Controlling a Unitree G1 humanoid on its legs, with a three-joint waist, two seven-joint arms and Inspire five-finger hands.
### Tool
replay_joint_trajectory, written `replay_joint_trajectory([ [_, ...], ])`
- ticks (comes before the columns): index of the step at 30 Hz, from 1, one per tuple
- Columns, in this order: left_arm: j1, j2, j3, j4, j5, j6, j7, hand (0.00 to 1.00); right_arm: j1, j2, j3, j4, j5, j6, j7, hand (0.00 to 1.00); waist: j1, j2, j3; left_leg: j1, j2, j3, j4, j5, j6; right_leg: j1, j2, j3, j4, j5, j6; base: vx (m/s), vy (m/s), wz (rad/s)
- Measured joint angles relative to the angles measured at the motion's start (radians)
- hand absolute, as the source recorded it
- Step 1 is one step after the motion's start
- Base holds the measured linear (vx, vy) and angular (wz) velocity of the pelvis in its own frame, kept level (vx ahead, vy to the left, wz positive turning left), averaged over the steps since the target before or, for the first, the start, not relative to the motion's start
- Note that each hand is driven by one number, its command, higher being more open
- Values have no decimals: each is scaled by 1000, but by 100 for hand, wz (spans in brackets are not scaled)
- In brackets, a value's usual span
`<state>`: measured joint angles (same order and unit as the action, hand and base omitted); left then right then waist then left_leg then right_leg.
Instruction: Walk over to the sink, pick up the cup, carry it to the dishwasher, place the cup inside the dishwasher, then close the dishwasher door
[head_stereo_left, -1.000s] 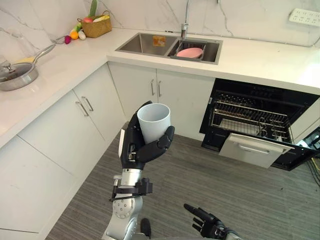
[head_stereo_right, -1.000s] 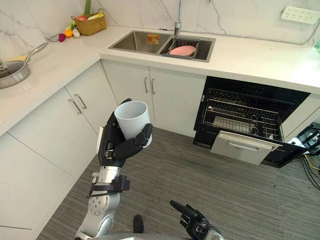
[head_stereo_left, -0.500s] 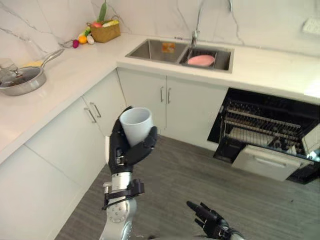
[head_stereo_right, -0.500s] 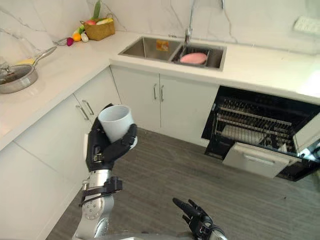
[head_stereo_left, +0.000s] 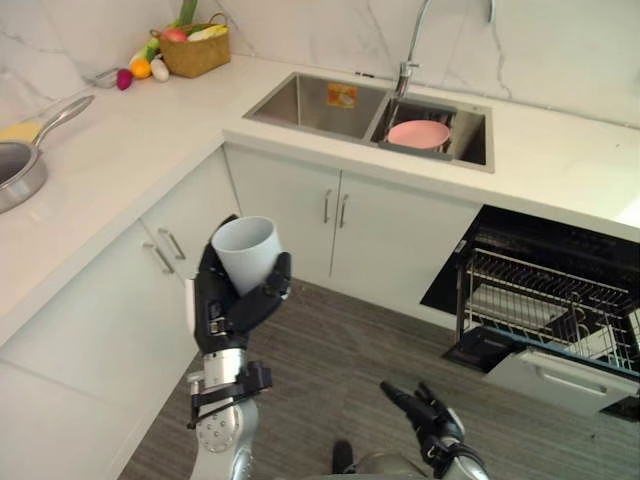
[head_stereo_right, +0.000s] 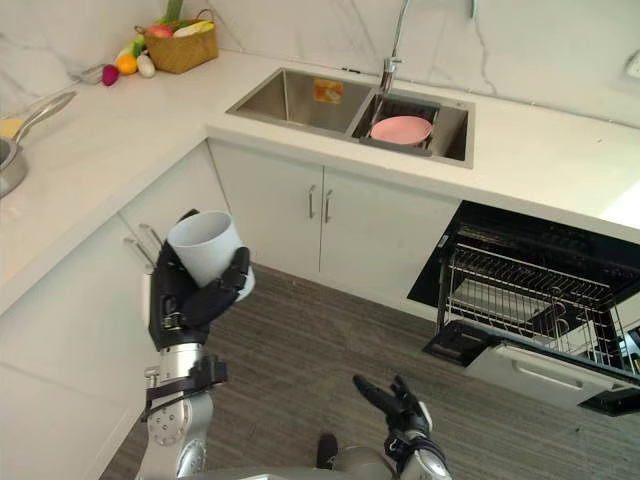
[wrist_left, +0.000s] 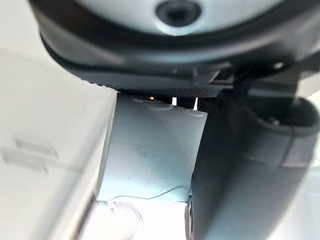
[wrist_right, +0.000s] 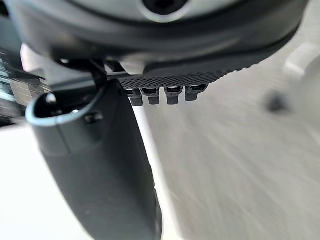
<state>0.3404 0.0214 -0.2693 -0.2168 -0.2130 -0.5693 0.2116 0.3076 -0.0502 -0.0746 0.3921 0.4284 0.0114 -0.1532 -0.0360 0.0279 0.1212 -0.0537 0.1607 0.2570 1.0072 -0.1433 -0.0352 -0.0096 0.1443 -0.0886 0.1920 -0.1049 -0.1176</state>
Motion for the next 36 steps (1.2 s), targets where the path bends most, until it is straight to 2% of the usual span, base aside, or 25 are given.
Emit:
replay_joint_trajectory([
  [1, -2, -9, -21, -41, 6, -1, -8, 0, 20, 3, -5, -59, -27, -47, -33, 100, 13, 10, -12, -71, 46, -7, 126, -12, 9, 24, 22, 51, 11, -20, -16, 329, 61, -96],
  [2, -10, -12, -24, -55, 8, -2, -16, 0, 26, 8, -9, -88, -46, -68, -51, 100, 17, 8, -12, -98, 59, -10, 150, -23, 20, 36, 25, 76, 13, -28, -19, 437, 79, -123],
  [3, -32, -12, -23, -67, 11, -4, -37, 0, 45, 19, -28, -135, -47, -146, -50, 100, 22, 1, -12, -147, 81, -14, 148, -51, 31, 60, 23, 126, 11, -37, -16, 463, 111, -121],
  [5, -62, -9, -9, -66, 16, -4, -61, 0, 61, 22, -39, -216, -45, -266, -26, 100, 23, 0, -11, -193, 96, -13, 62, -106, 26, 95, 6, 208, 8, -43, 1, 446, 176, -131],
  [6, -69, -8, 0, -66, 15, -4, -72, 0, 68, 23, -38, -275, -37, -409, 30, 100, 23, -4, -9, -207, 86, -19, -53, -133, 18, 111, -14, 273, 6, -50, 9, 382, 278, -157],
  [7, -69, -6, 3, -66, 5, -4, -82, 0, 64, 22, -37, -397, -39, -470, 54, 100, 23, -4, -8, -208, 43, -59, -215, -145, 15, 116, -39, 345, 16, -63, 17, 354, 306, -164],
  [8, -69, -6, 1, -66, 1, -4, -84, 0, 54, 21, -37, -448, -38, -499, 71, 100, 23, -5, -8, -206, 15, -101, -300, -145, 14, 114, -48, 381, 29, -72, 23, 306, 342, -162],
  [9, -68, -6, -3, -67, 1, -4, -82, 0, 37, 18, -38, -504, -36, -541, 107, 100, 26, -4, -10, -192, -24, -182, -432, -135, -1, 100, -57, 435, 60, -95, 39, 276, 377, -188],
  [10, -63, -5, -16, -77, 5, -4, -72, 0, 12, 9, -38, -555, -18, -594, 168, 100, 46, 10, -26, -161, -42, -277, -594, -55, -52, 71, -44, 493, 125, -154, 79, 285, 376, -201],
  [11, -54, 7, -22, -83, 8, -5, -62, 0, 7, 20, -33, -557, -3, -625, 218, 100, 47, -15, -39, -148, -56, -248, -582, -30, -39, 65, -63, 504, 148, -190, 98, 303, 364, -153],
  [12, -52, 16, -38, -83, 8, -2, -57, 0, 36, 35, -35, -562, 24, -646, 273, 100, 21, -49, -65, -148, -79, -229, -575, -44, -17, 65, -98, 510, 138, -197, 109, 331, 307, -73],
  [14, -49, 19, -38, -85, 6, -5, -63, 0, 60, 47, -38, -537, 40, -641, 319, 100, 18, -75, -81, -129, -82, -176, -571, -61, 5, 57, -123, 517, 126, -177, 157, 327, 273, -63],
  [15, -48, 19, -36, -85, 5, -5, -63, 0, 61, 49, -39, -527, 39, -635, 329, 100, 21, -75, -81, -112, -82, -162, -581, -63, 9, 58, -129, 509, 126, -166, 176, 228, 187, -90],
  [17, -45, 19, -33, -85, -3, -7, -78, 0, 69, 57, -39, -513, 41, -591, 374, 100, 24, -75, -83, -39, -80, -108, -614, -74, 26, 66, -157, 412, 126, -142, 217, 179, 137, -90],
  [21, -44, 19, -34, -86, 7, -9, -97, 0, 67, 58, -38, -514, 40, -555, 428, 100, 23, -74, -89, 72, -68, -10, -680, -89, 34, 25, -182, 216, 217, -137, 221, 116, 39, -112],
  [23, -43, 25, -19, -85, 20, -4, -92, 0, 44, 55, -46, -491, 39, -528, 435, 100, 10, -67, -94, 147, -57, 10, -751, -88, 35, -12, -210, 37, 272, -124, 237, 82, -19, -118],
  [24, -44, 28, -13, -85, 21, -4, -91, 0, 31, 54, -48, -477, 39, -520, 434, 100, 4, -62, -92, 163, -49, 12, -766, -88, 35, -22, -214, -5, 291, -119, 237, 54, -80, -123],
  [25, -46, 30, 7, -77, 20, -5, -89, 0, 7, 53, -46, -448, 37, -505, 432, 100, 3, -45, -88, 182, -27, 22, -783, -87, 35, -50, -220, -68, 266, -173, 196, 12, -92, -123],
  [26, -61, 30, 37, -52, 17, -5, -84, 0, -3, 55, -33, -440, 29, -482, 418, 100, 1, -41, -92, 182, -11, 48, -783, -88, 33, -53, -222, -103, 97, -141, 170, 22, -96, -115],
  [27, -71, 29, 51, -35, 16, -2, -82, 0, -4, 55, -25, -440, 20, -475, 411, 100, -1, -42, -92, 181, -6, 56, -780, -90, 30, -53, -225, -115, 29, -49, 163, 76, -107, -80],
  [28, -88, 37, 65, 1, 17, 8, -79, 0, -3, 52, -16, -440, -2, -463, 394, 100, -10, -40, -98, 177, 6, 50, -771, -103, 9, -35, -205, -108, -40, 56, 164, 90, -101, -48],
  [29, -91, 35, 65, 11, 17, 19, -78, 0, -5, 50, -15, -441, -9, -455, 385, 100, -7, -32, -97, 173, 17, 51, -769, -105, 5, -34, -194, -100, -52, 64, 158, 102, -138, -50],
  [31, -90, 28, 38, 32, 20, 57, -79, 0, -11, 39, -10, -441, -8, -426, 359, 100, -8, 0, -72, 203, 44, 54, -790, -111, -14, -49, -164, -84, -11, 65, 157, 43, -101, -37],
  [36, -84, 5, 30, 28, 48, 58, -83, 0, -2, 47, 9, -484, -10, -409, 354, 100, -4, 8, -58, 239, 49, 55, -797, -127, -60, -17, -158, -86, -20, 64, 156, -50, -1, -4],
])
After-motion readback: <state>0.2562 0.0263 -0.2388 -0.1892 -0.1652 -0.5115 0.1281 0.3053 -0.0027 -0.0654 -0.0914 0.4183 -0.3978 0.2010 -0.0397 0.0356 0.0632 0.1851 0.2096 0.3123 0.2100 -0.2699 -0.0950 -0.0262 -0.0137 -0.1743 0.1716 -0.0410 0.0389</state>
